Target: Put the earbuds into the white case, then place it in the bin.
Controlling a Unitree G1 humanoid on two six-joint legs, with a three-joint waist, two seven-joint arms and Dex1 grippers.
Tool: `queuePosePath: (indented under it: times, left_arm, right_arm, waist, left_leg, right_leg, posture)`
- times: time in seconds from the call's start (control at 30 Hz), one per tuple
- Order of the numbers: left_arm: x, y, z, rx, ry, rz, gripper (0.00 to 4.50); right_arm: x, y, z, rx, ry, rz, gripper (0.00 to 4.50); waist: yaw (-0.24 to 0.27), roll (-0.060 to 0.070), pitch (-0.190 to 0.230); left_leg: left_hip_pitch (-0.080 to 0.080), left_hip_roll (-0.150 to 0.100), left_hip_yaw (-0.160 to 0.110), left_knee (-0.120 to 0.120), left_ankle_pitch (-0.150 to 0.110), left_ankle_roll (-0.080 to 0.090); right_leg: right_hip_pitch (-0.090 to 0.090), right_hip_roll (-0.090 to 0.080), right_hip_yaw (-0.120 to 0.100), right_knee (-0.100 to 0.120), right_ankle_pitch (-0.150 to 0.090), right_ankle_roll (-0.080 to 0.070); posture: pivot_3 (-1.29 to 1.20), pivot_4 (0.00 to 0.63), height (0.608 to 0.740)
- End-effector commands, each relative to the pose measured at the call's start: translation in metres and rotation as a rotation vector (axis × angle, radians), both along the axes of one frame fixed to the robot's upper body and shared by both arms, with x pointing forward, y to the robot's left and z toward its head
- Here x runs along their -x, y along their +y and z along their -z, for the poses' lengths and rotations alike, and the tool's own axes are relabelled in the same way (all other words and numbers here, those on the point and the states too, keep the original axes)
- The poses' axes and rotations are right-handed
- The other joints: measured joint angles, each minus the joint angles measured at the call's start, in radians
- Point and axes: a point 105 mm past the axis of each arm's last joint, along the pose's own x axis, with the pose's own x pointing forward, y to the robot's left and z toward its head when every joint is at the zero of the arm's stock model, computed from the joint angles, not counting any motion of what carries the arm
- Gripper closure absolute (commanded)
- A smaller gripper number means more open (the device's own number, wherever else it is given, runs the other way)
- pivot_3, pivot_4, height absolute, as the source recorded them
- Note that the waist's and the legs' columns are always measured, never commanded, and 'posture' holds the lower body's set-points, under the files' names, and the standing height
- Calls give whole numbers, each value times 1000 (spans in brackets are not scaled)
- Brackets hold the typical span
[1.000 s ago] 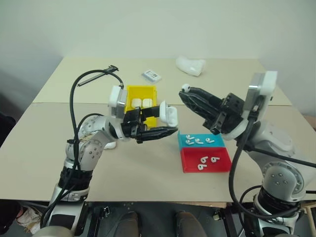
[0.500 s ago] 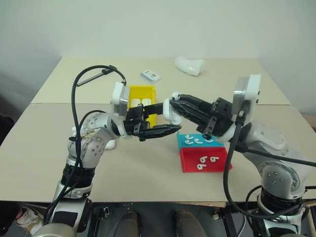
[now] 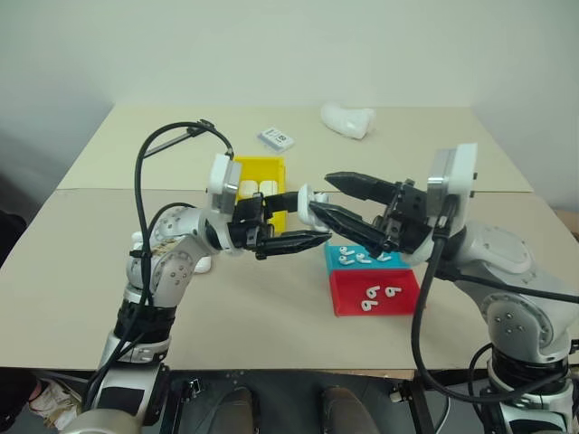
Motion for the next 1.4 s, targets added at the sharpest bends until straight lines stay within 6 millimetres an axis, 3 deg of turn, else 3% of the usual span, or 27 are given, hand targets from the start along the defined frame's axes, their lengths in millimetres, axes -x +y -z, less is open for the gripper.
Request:
queuePosePath:
  times: [0.03,0.27,0.53,0.67,0.73,0.87,1.03,1.17,1.4]
  left_arm:
    - [7,1,-19,56,-92,18,1711]
    - [7,2,-17,50,-90,14,1711]
    - [9,6,-13,43,-83,-3,1711]
    - [8,7,-13,49,-85,-15,1711]
    - [8,9,-14,52,-90,-22,1711]
    - [9,13,-15,56,-102,-42,1711]
    - [10,16,-16,67,-112,-72,1711]
    - [13,20,-14,75,-114,-103,1711]
    - [16,24,-11,76,-112,-145,1711]
  right_arm:
    - [0,0,5,31,2,-1,1636]
    - [-8,-15,-4,-7,2,61,1636]
    - [-27,-55,-32,-48,-17,154,1636]
    - [-37,-62,-35,42,-21,154,1636]
    - [-46,-63,-18,235,-29,147,1636]
    - [-68,-77,37,756,-73,105,1636]
    - [-95,-97,81,1184,-98,-17,1636]
    - [-108,-102,98,1325,-75,-128,2507]
    - [-127,-106,110,1442,-11,-168,2507]
  waist:
    - [1,0,0]
    - [1,0,0]
    - [-1,0,0]
    - [1,0,0]
    - [1,0,0]
    - [-2,0,0]
    - [-10,1,1]
    - [-7,1,1]
    - [-1,2,1]
  left_leg:
    - [0,0,0,0,0,0]
    - [0,0,0,0,0,0]
    - [0,0,0,0,0,0]
    - [0,0,0,0,0,0]
    - [0,0,0,0,0,0]
    - [0,0,2,0,-1,1]
    - [0,0,3,0,-1,1]
    - [0,0,3,0,-1,1]
    - [1,0,4,0,0,1]
  right_leg:
    - [0,0,0,0,0,0]
    - [0,0,0,0,0,0]
    - [0,0,0,0,0,0]
    - [0,0,0,0,0,0]
    - [0,0,0,-1,0,0]
    - [0,-1,1,-1,0,0]
    - [-1,0,2,-1,0,0]
    - [-2,0,2,-1,0,0]
    - [-1,-1,2,-1,0,0]
  posture:
    - [0,150,740]
    - [0,150,740]
    - [0,150,740]
    - [0,150,740]
    - [0,150,740]
    - [0,150,740]
    - [0,150,740]
    - [0,150,740]
    - [0,150,740]
